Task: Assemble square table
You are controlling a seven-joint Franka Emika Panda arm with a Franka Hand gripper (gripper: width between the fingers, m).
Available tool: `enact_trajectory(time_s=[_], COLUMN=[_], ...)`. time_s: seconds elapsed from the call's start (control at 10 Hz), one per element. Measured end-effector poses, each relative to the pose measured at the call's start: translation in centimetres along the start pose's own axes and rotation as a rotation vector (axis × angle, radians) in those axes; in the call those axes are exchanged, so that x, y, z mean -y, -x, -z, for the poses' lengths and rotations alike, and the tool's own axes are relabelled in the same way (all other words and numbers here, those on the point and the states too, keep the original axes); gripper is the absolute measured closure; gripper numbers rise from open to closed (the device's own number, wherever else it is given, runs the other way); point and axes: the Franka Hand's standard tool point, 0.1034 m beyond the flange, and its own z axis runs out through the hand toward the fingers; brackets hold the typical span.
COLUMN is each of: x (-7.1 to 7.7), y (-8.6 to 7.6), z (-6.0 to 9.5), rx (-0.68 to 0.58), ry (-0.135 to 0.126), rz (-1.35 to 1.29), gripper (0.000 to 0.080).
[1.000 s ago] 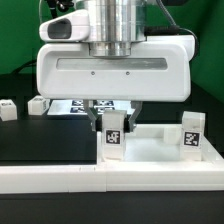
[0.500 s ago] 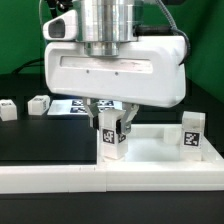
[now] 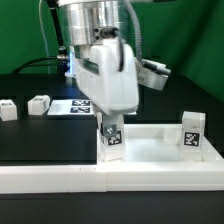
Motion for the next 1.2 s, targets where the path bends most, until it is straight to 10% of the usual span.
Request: enact_trajectory(time_s=[0.4,0.7,0.8,1.2], x=[-0.1,-0.1,-0.6,-0.8], y=[0.7,0.8,0.7,1.9], z=[0.0,0.1,0.3,0.6], rx=[-0.038,-0.038,-0.037,-0.075], ry=[0.003,0.006,0.037,0.077], rz=[-0.338,-0.267,-0.098,0.505], gripper=[0.0509,0.0297,0.0178,0.0152])
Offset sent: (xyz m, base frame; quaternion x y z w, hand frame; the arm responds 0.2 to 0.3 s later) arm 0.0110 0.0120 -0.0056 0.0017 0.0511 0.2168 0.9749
